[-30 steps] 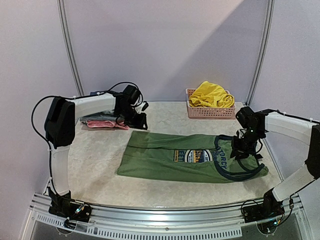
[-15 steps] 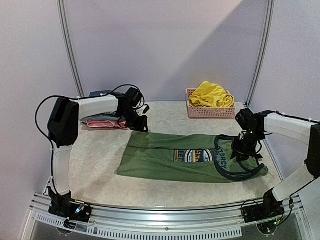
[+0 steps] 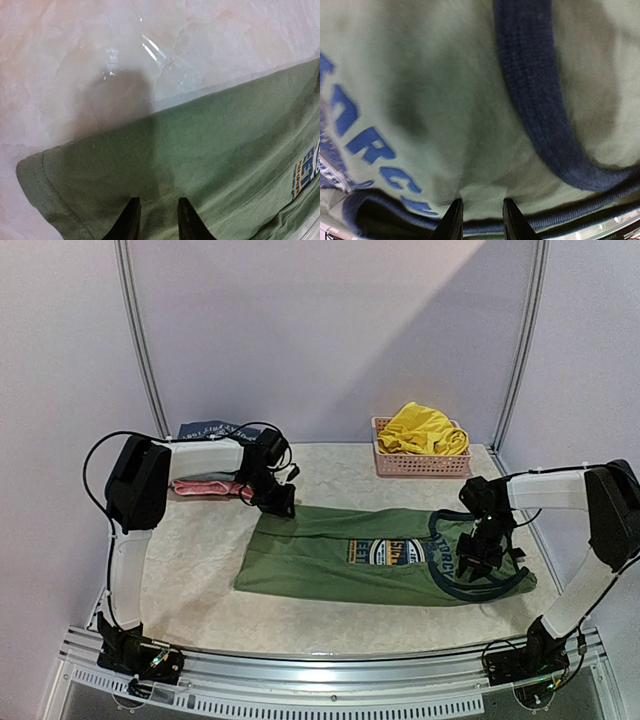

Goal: Fold and stack the mixed laundry pile
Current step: Rotate the rectangle-folded tank top at the center of the board.

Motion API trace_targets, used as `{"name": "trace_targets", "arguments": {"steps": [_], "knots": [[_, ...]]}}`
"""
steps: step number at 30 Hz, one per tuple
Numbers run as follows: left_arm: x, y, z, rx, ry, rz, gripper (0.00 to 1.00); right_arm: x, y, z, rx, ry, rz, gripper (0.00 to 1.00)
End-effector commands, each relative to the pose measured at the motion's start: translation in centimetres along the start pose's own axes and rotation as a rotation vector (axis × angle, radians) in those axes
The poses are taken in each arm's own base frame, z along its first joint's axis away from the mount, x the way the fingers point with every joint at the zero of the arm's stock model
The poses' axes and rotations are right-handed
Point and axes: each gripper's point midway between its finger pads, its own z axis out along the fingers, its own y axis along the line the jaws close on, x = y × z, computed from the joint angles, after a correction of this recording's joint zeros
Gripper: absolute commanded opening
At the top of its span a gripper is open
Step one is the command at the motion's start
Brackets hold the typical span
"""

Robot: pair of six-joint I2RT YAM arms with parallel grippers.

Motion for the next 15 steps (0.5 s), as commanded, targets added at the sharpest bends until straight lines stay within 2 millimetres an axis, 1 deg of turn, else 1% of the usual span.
{"name": "trace_targets", "arguments": {"steps": [1,8,11,15], "knots": [[2.4,0.5,1.5,-0.023,0.067,0.007,0.25,-0.7,0.5,0.7,0.015,0.008,-0.013,0.28],[4.0,1.2,1.8,-0.043,0.094,-0.004,0.25,-1.4,0.8,2.1,0.054,0.041,-0.035,0.28],[4.8,1.5,1.8,-0.058,0.106,-0.011,0.25,-1.8,1.1,2.4,0.066,0.048,-0.047,0.29],[6.4,2.2,1.6,-0.079,0.124,-0.027,0.24,-2.7,1.9,2.4,0.066,0.044,-0.064,0.29]]}}
